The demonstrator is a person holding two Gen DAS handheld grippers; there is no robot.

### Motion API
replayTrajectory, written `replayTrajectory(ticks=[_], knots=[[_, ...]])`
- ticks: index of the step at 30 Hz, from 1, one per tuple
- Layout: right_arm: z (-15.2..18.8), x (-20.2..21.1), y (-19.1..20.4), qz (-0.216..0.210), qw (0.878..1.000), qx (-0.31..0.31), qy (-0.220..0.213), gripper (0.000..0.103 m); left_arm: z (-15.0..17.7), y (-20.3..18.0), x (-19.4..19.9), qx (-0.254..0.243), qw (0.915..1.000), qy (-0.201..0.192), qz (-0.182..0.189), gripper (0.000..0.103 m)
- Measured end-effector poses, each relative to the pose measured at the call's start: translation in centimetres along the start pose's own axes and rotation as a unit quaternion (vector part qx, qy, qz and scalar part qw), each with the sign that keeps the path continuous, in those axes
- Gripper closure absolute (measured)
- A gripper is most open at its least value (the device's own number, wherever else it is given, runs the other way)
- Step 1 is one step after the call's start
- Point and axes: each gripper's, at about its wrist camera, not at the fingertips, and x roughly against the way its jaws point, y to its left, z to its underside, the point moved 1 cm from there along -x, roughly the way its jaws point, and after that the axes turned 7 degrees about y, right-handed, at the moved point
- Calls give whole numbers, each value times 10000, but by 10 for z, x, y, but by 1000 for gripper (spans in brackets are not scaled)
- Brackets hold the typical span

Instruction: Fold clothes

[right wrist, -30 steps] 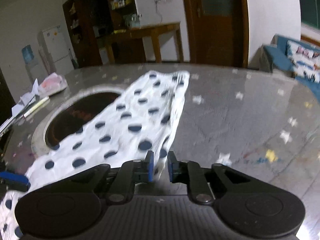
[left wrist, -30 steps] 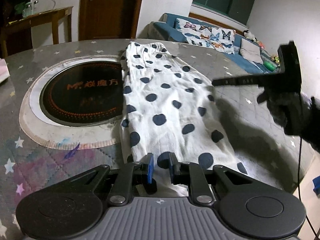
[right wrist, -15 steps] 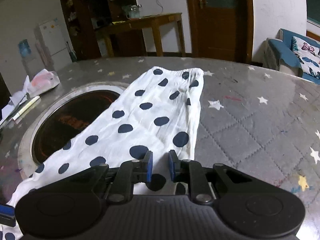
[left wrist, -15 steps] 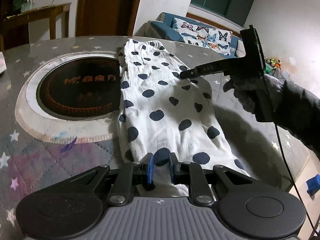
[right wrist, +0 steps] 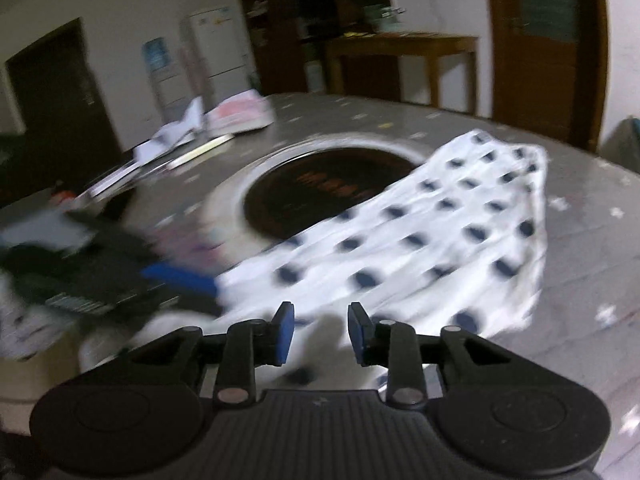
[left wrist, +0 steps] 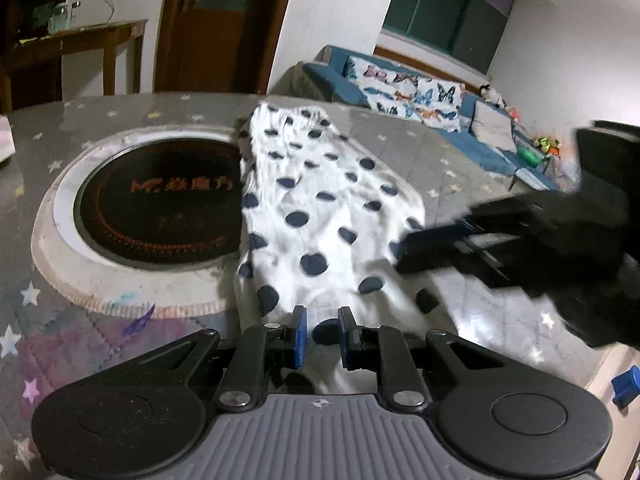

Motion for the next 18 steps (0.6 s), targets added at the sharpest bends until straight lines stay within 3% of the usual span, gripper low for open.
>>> replayTrajectory(ticks=[2, 6, 8, 13, 18], knots=[[12, 0, 14, -150, 9998, 90, 111, 74, 5, 4, -3, 18, 10000, 61, -52, 85], [34, -2, 36, -3, 9984, 417, 375, 74, 11, 7, 6, 58, 9999, 3, -87, 85], [37, 5, 44, 164, 9978, 575, 298, 74, 13, 4, 17, 14, 9999, -105, -104, 85], [31, 21, 60, 47, 9980, 631, -45, 73, 24, -14, 39, -240, 9993, -288, 95, 85], [39, 1, 77, -89, 9970, 766, 116, 72, 47, -27, 37, -547, 9984, -96, 56, 85]])
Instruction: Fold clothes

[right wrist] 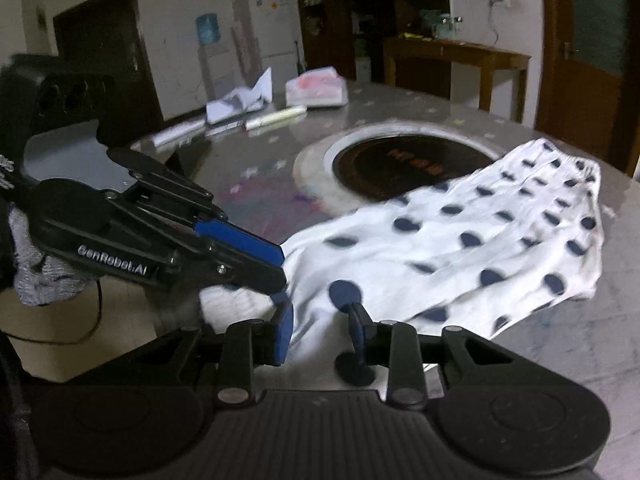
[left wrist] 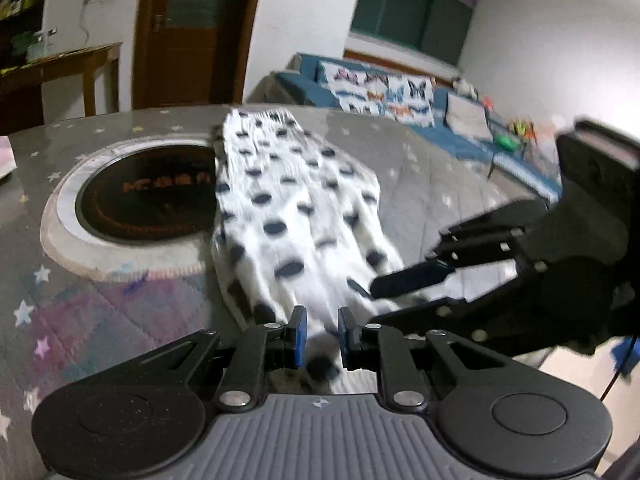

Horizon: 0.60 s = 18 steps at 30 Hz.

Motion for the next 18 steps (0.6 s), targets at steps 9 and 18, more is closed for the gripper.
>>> replayTrajectory(ticks=[9, 18], knots=[[-8, 18, -12, 149, 9996, -100, -201, 68, -4, 1, 10, -43, 10000, -57, -54, 85], [-30, 3, -86, 945, 9931, -668, -211, 68, -51, 1, -16, 218, 9994, -262, 26, 85]])
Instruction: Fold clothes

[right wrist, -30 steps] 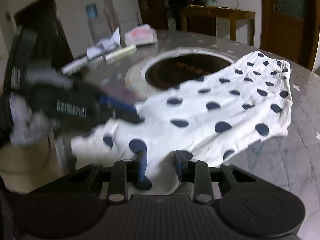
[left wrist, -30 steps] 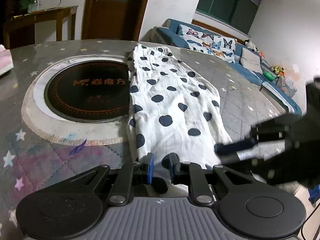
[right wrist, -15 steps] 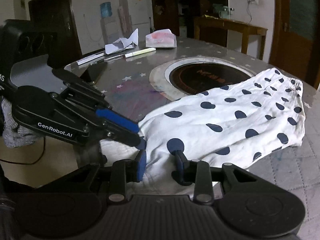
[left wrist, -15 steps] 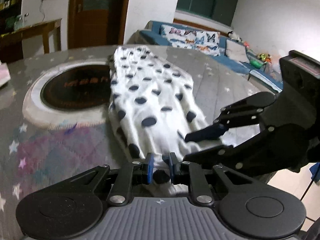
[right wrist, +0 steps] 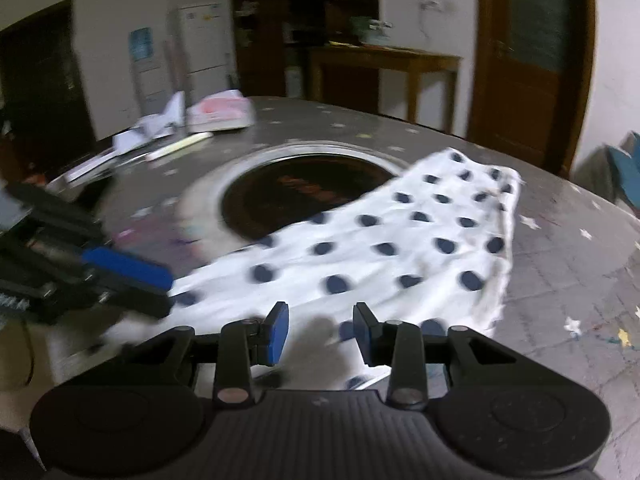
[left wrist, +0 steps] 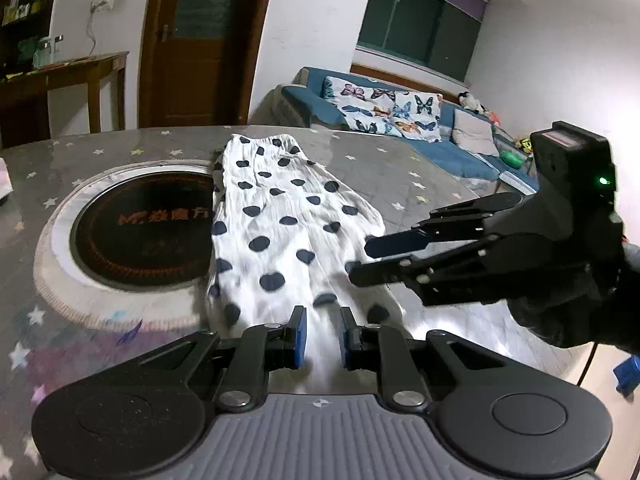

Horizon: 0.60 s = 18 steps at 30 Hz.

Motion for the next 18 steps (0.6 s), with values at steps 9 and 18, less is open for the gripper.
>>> replayTrajectory(ticks=[9, 18], knots=[[0, -34, -67, 196, 9964, -776, 273, 68, -14, 31, -49, 337, 9984, 431, -150, 85], [-71, -55, -120, 311, 9937, -1071, -64, 65, -22, 40, -50, 461, 9983, 362, 50, 84]])
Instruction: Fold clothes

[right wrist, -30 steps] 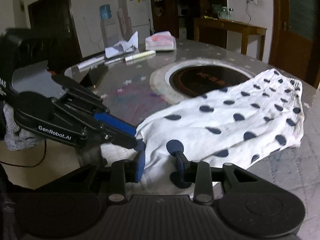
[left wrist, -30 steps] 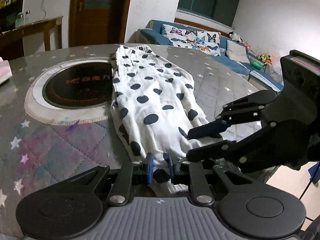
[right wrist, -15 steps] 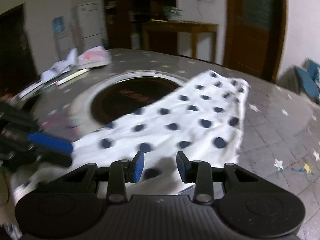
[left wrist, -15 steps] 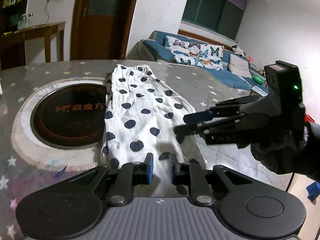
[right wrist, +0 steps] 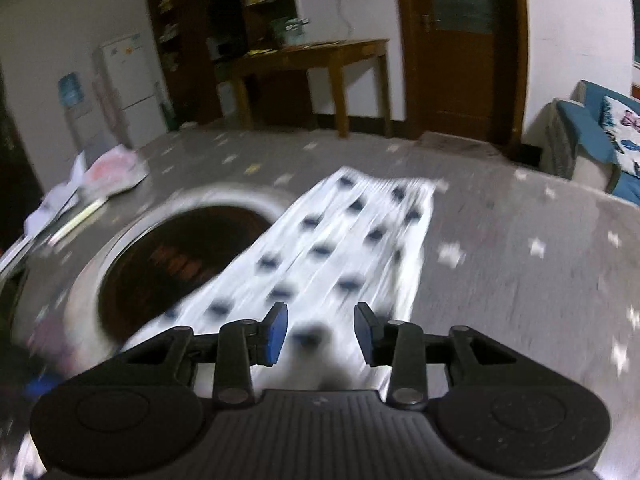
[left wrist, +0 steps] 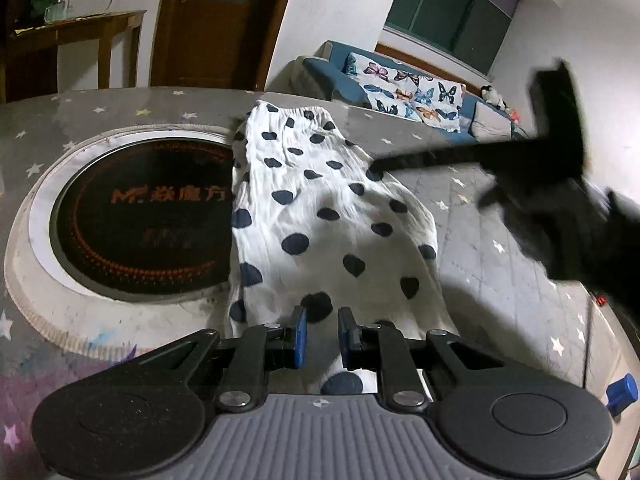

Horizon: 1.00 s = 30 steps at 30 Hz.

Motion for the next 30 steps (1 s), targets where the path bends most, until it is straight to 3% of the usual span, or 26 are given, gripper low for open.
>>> replayTrajectory(ticks=[2, 8, 17, 19, 21, 23, 30], knots=[[-19, -17, -12, 120, 9999, -107, -23, 57, -3, 2, 0, 42, 10000, 6, 16, 84], [-66, -79, -53, 447, 9979, -462, 44, 57, -7, 8, -4, 160, 9998, 131, 24, 84], [-71, -123, -76, 347, 9971, -671, -53, 53, -10, 11, -9, 280, 9993, 232, 0, 84], [-71, -123, -77, 254, 9973, -684, -124, 60, -11, 11, -9, 291, 9993, 251, -16, 84], [-71, -123, -78, 161, 9971, -730, -163, 80, -11, 10, -10, 302, 9992, 271, -32, 84], [-70, -122, -80, 48, 9964, -829, -180, 87, -11, 10, -10, 312, 9991, 283, -51, 84], [-70, -91, -73, -167, 9948, -863, -511, 93, -10, 10, -5, 337, 9990, 237, -193, 84]])
